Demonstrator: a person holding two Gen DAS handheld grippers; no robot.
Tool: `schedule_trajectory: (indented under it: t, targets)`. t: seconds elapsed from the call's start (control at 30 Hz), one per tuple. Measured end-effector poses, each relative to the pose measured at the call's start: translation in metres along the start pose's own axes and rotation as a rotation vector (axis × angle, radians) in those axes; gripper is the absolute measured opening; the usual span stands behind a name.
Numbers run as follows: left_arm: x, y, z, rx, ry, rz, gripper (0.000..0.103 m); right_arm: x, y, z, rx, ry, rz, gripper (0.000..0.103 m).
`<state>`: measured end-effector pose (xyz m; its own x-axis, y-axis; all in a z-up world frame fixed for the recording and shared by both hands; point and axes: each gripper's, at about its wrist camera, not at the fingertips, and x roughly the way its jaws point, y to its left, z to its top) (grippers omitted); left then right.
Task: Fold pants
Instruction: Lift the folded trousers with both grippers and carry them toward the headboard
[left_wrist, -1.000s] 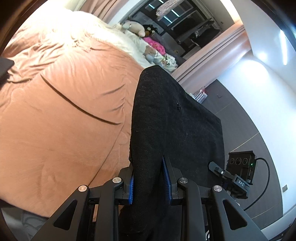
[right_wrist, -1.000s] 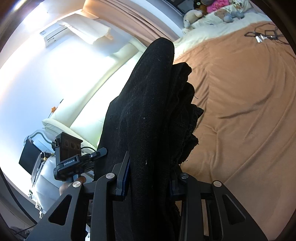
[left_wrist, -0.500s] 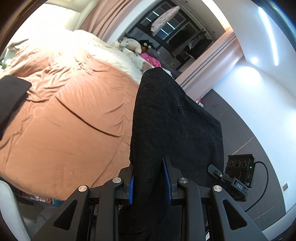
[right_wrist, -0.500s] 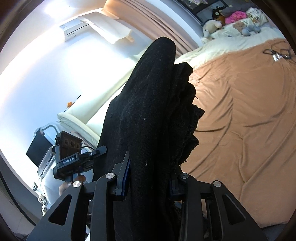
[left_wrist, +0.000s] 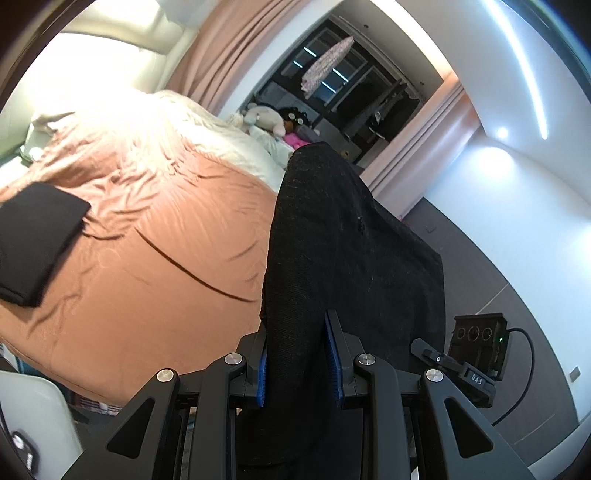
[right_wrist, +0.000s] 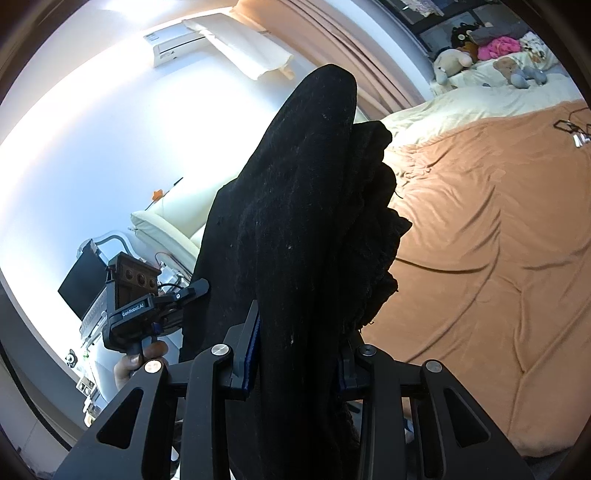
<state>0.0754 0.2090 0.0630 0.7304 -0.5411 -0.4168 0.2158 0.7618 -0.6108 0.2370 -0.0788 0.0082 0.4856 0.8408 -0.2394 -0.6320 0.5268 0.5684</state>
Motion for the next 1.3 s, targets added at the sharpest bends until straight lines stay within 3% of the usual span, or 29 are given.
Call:
schedule_trajectory:
  t: [0.33, 0.73, 1.3]
  targets:
    - [-0.031, 0.046, 0.021, -0.041, -0.063, 0.016, 0.027, 0.037, 0.004, 0.017, -0.048, 0.034, 0.03, 0.029]
    - [-0.065, 0.123, 0.066, -0.086, -0.11, 0.063, 0.027, 0.12, 0.009, 0.035, -0.05, 0.06, 0.076, 0.029]
    - [-0.111, 0.214, 0.128, -0.113, -0.151, 0.207, 0.027, 0.236, 0.032, 0.04, -0.072, 0.106, 0.126, 0.029]
